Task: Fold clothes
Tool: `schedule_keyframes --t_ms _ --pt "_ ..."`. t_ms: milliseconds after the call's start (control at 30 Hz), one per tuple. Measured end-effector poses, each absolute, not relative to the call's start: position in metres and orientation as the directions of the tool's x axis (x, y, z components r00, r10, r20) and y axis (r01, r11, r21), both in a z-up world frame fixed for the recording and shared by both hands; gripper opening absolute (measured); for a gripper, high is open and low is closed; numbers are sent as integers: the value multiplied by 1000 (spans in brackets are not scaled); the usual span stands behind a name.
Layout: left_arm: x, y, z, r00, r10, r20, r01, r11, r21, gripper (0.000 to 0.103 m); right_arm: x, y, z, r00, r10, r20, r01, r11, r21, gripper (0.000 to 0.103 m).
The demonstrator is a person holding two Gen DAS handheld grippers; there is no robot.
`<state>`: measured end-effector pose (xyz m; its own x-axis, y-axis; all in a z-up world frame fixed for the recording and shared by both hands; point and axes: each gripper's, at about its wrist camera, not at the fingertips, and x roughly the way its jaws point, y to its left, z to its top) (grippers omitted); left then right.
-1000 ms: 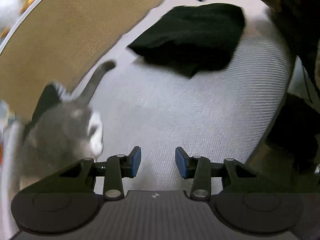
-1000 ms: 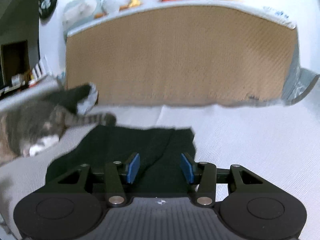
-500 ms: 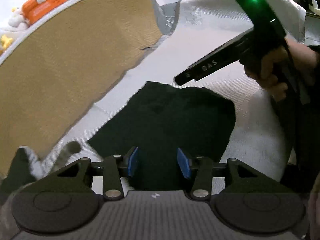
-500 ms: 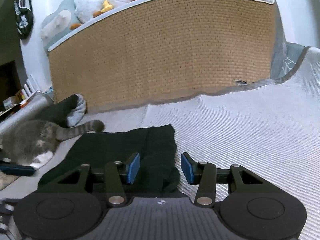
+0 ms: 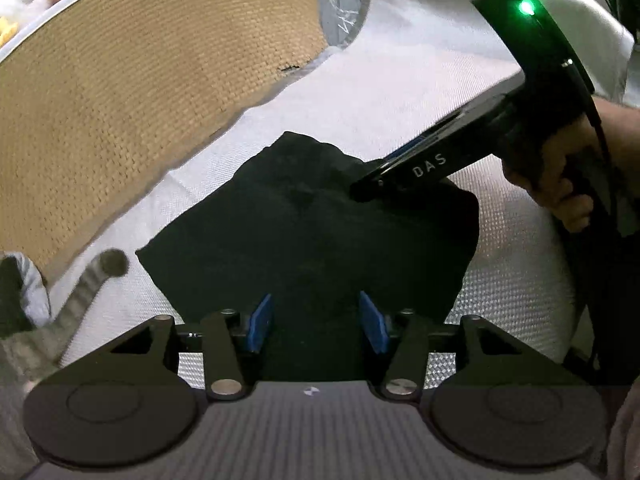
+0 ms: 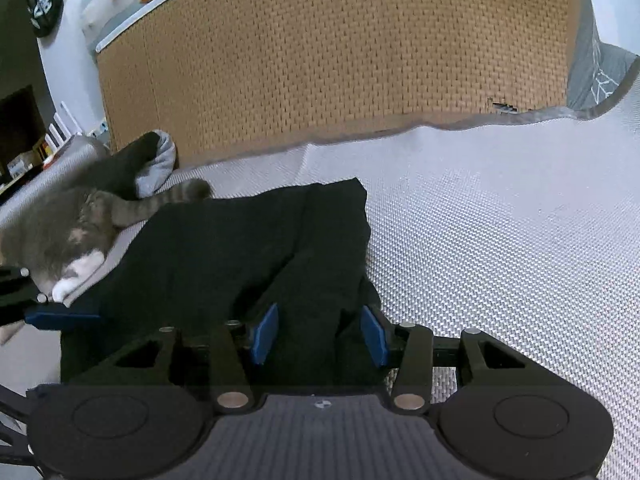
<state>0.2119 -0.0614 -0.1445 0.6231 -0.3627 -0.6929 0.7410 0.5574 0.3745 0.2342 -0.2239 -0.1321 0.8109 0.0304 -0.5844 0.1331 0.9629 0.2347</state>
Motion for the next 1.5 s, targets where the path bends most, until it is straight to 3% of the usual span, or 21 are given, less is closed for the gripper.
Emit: schedule_keyframes --t_ms 200,533,633,767,1133,1500 --pt "197 -75 -143 653 -315 -688 741 454 495 52 232 -225 -130 817 27 -576 136 962 238 52" --pt "184 -84 -158 692 -264 -672 719 333 610 73 226 -211 -117 827 -18 -562 105 987 123 52" --pt "182 -84 -166 701 -253 -666 711 308 632 79 221 -199 -106 833 -26 -553 34 999 3 54" --pt "180 -85 -176 714 -239 -658 700 274 659 90 207 -177 -99 847 -56 -528 -88 966 -243 72" --pt "190 -88 -201 728 -185 -661 685 239 688 92 172 -116 -118 870 -129 -476 -335 555 -762 73" --pt "202 -88 -204 739 -190 -646 673 249 697 94 156 -101 -145 790 -87 -606 -535 383 -753 79"
